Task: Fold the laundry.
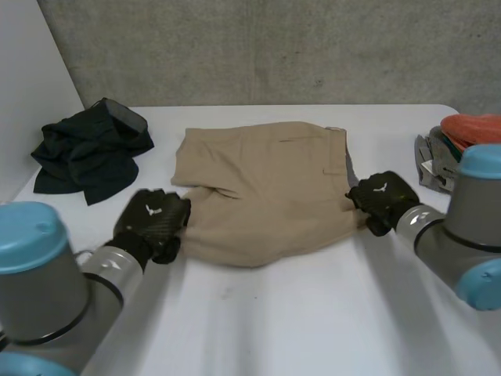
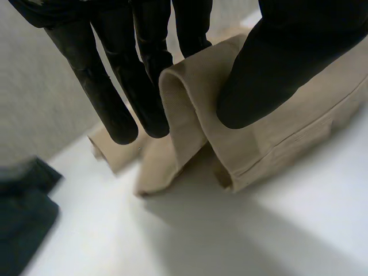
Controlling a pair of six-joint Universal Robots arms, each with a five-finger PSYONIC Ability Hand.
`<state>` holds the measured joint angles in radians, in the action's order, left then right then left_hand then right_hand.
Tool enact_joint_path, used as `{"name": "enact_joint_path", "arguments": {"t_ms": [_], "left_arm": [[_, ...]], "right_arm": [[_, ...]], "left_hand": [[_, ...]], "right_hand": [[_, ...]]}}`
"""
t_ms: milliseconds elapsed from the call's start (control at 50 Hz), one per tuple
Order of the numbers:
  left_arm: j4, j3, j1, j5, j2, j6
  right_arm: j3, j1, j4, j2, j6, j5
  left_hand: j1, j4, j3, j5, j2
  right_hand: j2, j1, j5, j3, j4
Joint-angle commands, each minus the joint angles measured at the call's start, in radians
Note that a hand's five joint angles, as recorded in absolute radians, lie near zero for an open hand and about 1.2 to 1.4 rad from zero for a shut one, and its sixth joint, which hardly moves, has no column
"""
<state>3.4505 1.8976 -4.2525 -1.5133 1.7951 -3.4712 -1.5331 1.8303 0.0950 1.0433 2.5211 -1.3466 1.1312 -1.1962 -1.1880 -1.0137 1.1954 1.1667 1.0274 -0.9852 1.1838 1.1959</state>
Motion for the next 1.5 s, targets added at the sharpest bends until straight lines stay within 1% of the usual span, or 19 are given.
{"name": "enact_joint_path", "arguments": {"t_ms": [20, 140, 240, 300, 420, 520, 620, 760, 860, 880, 900, 920, 940, 980, 1000, 1200, 1320, 1400, 1500], "left_arm": [[-0.230, 0.064, 0.006, 0.008, -0.233, -0.063], [-0.574, 0.103, 0.017, 0.036, -0.281, -0.161], [-0.735, 0.104, 0.042, 0.125, -0.315, -0.218], [-0.688, 0.080, 0.036, 0.148, -0.303, -0.221], [-0.381, -0.046, 0.022, 0.131, -0.133, -0.220], [-0.162, -0.216, 0.022, 0.067, 0.033, -0.217], [0.034, -0.473, 0.023, -0.033, 0.277, -0.212], [0.070, -0.826, 0.029, -0.076, 0.570, -0.213], [0.078, -1.084, 0.042, -0.079, 0.780, -0.207], [0.081, -1.110, 0.046, -0.076, 0.800, -0.206], [0.082, -1.133, 0.052, -0.073, 0.819, -0.204], [0.084, -1.153, 0.057, -0.073, 0.834, -0.204], [0.093, -1.187, 0.069, -0.074, 0.851, -0.198], [0.105, -1.201, 0.082, -0.074, 0.854, -0.192], [0.111, -1.201, 0.086, -0.076, 0.854, -0.187], [0.128, -0.933, 0.123, -0.076, 0.600, -0.146], [0.122, -0.714, 0.170, -0.074, 0.475, -0.146], [0.121, -0.625, 0.172, -0.074, 0.466, -0.157], [0.118, -0.592, 0.163, -0.079, 0.469, -0.149]], "right_arm": [[-0.108, -0.045, -0.277, 0.196, -0.149, -0.006], [-0.266, -0.062, -0.666, 0.346, -0.373, -0.060], [-0.326, -0.057, -0.689, 0.406, -0.466, -0.048], [-0.314, -0.059, -0.681, 0.406, -0.464, -0.037], [-0.201, -0.054, -0.563, 0.342, -0.332, -0.022], [-0.012, -0.045, -0.390, 0.207, -0.109, -0.049], [0.119, -0.043, -0.244, 0.132, -0.039, -0.091], [0.348, -0.043, -0.072, -0.110, -0.041, -0.198], [0.519, -0.023, -0.003, -0.282, -0.044, -0.209], [0.549, -0.017, 0.012, -0.313, -0.044, -0.207], [0.577, -0.010, 0.028, -0.342, -0.045, -0.207], [0.634, 0.003, 0.055, -0.402, -0.041, -0.222], [0.658, 0.004, 0.061, -0.426, -0.041, -0.223], [0.712, 0.014, 0.068, -0.468, -0.035, -0.229], [0.722, 0.014, 0.066, -0.468, -0.028, -0.232], [0.542, 0.001, 0.051, -0.186, 0.102, -0.221], [0.331, -0.002, -0.165, -0.019, 0.134, -0.221], [0.179, -0.003, -0.276, 0.050, 0.183, -0.200], [0.022, -0.052, -0.236, 0.083, 0.235, -0.138]], "left_hand": [[0.265, -0.200, -0.208, -0.208, 0.201], [0.265, -0.200, -0.208, -0.208, 0.201], [0.265, -0.200, -0.208, -0.208, 0.201], [0.265, -0.200, -0.208, -0.208, 0.201], [0.265, -0.200, -0.208, -0.208, 0.201], [0.265, -0.200, -0.208, -0.208, 0.201], [0.265, -0.200, -0.208, -0.208, 0.201], [0.265, -0.200, -0.208, -0.208, 0.201], [0.265, -0.200, -0.208, -0.208, 0.201], [0.265, -0.200, -0.208, -0.208, 0.201], [0.228, -0.163, -0.171, -0.171, 0.163], [-0.183, 0.248, 0.239, 0.240, -0.247], [-0.957, 1.022, 1.013, 1.014, -1.021], [-0.830, 0.895, 0.887, 0.887, -0.894], [-0.952, 1.017, 1.008, 1.009, -1.016], [-0.957, 1.022, 1.013, 1.014, -1.021], [-0.957, 1.022, 1.013, 1.014, -1.021], [-0.957, 1.022, 1.013, 1.014, -1.021], [-0.957, 1.022, 1.013, 1.014, -1.021]], "right_hand": [[0.230, 0.369, -0.237, 0.212, 0.200], [0.230, 0.369, -0.237, 0.212, 0.200], [0.230, 0.369, -0.237, 0.212, 0.200], [0.230, 0.369, -0.237, 0.212, 0.200], [0.230, 0.369, -0.237, 0.212, 0.200], [0.230, 0.369, -0.237, 0.212, 0.200], [0.230, 0.369, -0.237, 0.212, 0.200], [0.230, 0.369, -0.237, 0.212, 0.200], [0.230, 0.369, -0.237, 0.212, 0.200], [0.117, 0.257, -0.124, 0.100, 0.088], [-0.239, -0.099, 0.232, -0.256, -0.268], [-0.992, -0.853, 0.985, -1.009, -1.021], [-0.992, -0.853, 0.985, -1.009, -1.021], [-0.992, -0.853, 0.985, -1.009, -1.021], [-0.992, -0.853, 0.985, -1.009, -1.021], [-0.992, -0.853, 0.985, -1.009, -1.021], [-0.992, -0.853, 0.985, -1.009, -1.021], [-0.992, -0.853, 0.985, -1.009, -1.021], [-0.992, -0.853, 0.985, -1.009, -1.021]]}}
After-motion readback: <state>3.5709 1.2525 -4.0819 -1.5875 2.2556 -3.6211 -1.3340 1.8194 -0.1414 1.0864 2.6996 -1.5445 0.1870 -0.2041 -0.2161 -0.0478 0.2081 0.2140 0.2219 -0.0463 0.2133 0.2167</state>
